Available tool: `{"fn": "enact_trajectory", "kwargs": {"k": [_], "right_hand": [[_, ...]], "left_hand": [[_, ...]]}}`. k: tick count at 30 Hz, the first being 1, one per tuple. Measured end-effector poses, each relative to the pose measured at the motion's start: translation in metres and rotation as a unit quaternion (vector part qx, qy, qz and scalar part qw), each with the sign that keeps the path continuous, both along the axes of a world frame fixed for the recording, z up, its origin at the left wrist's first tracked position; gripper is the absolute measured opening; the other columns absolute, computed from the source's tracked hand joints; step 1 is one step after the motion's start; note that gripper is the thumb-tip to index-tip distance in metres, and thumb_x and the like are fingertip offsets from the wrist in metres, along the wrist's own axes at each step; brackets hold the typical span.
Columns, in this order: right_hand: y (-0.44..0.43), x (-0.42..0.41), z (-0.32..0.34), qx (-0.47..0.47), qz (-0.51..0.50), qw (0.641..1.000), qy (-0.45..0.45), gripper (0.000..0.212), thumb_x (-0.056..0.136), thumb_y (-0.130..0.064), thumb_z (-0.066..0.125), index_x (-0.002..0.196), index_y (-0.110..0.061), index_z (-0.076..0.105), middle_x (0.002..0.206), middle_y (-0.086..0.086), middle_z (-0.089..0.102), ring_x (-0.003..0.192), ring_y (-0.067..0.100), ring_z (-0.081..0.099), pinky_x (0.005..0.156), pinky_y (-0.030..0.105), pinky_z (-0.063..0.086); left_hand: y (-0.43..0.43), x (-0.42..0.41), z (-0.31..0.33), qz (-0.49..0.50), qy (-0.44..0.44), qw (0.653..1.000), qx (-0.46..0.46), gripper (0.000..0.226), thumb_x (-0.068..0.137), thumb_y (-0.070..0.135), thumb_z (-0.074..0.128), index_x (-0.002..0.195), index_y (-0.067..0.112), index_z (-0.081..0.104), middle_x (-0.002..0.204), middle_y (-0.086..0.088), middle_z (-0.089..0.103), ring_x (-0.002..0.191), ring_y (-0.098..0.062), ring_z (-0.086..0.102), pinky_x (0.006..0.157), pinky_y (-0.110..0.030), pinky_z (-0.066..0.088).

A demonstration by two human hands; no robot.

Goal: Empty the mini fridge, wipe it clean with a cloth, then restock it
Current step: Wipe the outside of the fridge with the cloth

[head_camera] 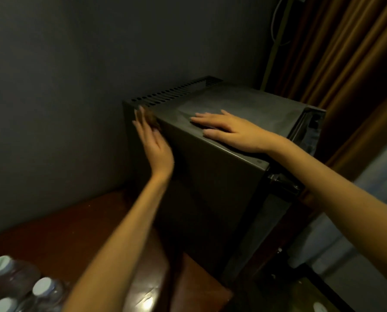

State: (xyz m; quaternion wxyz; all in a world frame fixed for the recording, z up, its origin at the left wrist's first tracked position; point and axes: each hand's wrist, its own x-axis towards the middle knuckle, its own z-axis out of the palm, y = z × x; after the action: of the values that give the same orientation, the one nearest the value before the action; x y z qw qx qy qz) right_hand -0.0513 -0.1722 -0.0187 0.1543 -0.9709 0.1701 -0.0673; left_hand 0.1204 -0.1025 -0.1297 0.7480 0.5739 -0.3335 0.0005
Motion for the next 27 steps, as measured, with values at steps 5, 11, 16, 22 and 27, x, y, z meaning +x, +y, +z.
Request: {"fn": "enact_trajectory", "kwargs": {"k": [5, 11, 16, 22, 27], "right_hand": [[0.002, 0.004, 0.003, 0.008, 0.002, 1.0, 0.015, 0.044, 0.103, -0.039, 0.036, 0.147, -0.036, 0.034, 0.157, -0.014, 0.023, 0.134, -0.009, 0.017, 0.109, 0.018, 0.013], [-0.003, 0.004, 0.003, 0.029, 0.011, 0.999, 0.015, 0.042, 0.103, -0.036, 0.037, 0.145, -0.037, 0.035, 0.157, -0.015, 0.023, 0.134, -0.01, 0.018, 0.108, 0.019, 0.014], [-0.004, 0.004, 0.003, 0.032, 0.017, 0.999, 0.006, 0.043, 0.103, -0.034, 0.037, 0.146, -0.033, 0.036, 0.157, -0.011, 0.024, 0.139, -0.002, 0.02, 0.111, 0.02, 0.015], [-0.004, 0.003, 0.001, 0.02, 0.02, 1.0, -0.003, 0.043, 0.104, -0.033, 0.038, 0.147, -0.03, 0.037, 0.158, -0.009, 0.025, 0.143, 0.004, 0.021, 0.113, 0.022, 0.017], [-0.002, -0.001, 0.003, 0.036, 0.027, 0.999, -0.028, 0.04, 0.103, -0.028, 0.044, 0.142, -0.024, 0.045, 0.155, -0.004, 0.033, 0.141, 0.005, 0.026, 0.114, 0.023, 0.02]], "left_hand": [[-0.007, 0.097, -0.036, -0.018, 0.167, 0.979, 0.113, 0.049, 0.106, 0.009, 0.022, 0.152, 0.002, 0.007, 0.161, -0.014, 0.004, 0.148, -0.023, 0.005, 0.115, -0.018, 0.002], [0.003, 0.025, -0.144, 0.022, 0.409, 0.895, 0.177, 0.049, 0.107, 0.021, 0.023, 0.153, 0.006, 0.014, 0.159, -0.012, 0.016, 0.145, -0.024, 0.019, 0.1, -0.017, 0.025], [0.032, -0.093, -0.21, -0.036, 0.559, 0.794, 0.237, 0.053, 0.106, 0.035, 0.022, 0.154, 0.014, 0.011, 0.16, -0.012, 0.011, 0.145, -0.028, 0.017, 0.115, -0.034, 0.018], [0.048, -0.195, -0.135, -0.041, 0.45, 0.882, 0.132, 0.052, 0.105, 0.019, 0.029, 0.153, 0.017, 0.008, 0.161, -0.001, 0.001, 0.148, -0.015, 0.008, 0.107, -0.014, 0.014], [0.054, -0.227, -0.078, -0.08, 0.176, 0.981, 0.006, 0.055, 0.101, 0.028, 0.032, 0.148, 0.042, 0.006, 0.153, 0.032, -0.012, 0.141, 0.011, -0.013, 0.114, -0.01, 0.005]]}}
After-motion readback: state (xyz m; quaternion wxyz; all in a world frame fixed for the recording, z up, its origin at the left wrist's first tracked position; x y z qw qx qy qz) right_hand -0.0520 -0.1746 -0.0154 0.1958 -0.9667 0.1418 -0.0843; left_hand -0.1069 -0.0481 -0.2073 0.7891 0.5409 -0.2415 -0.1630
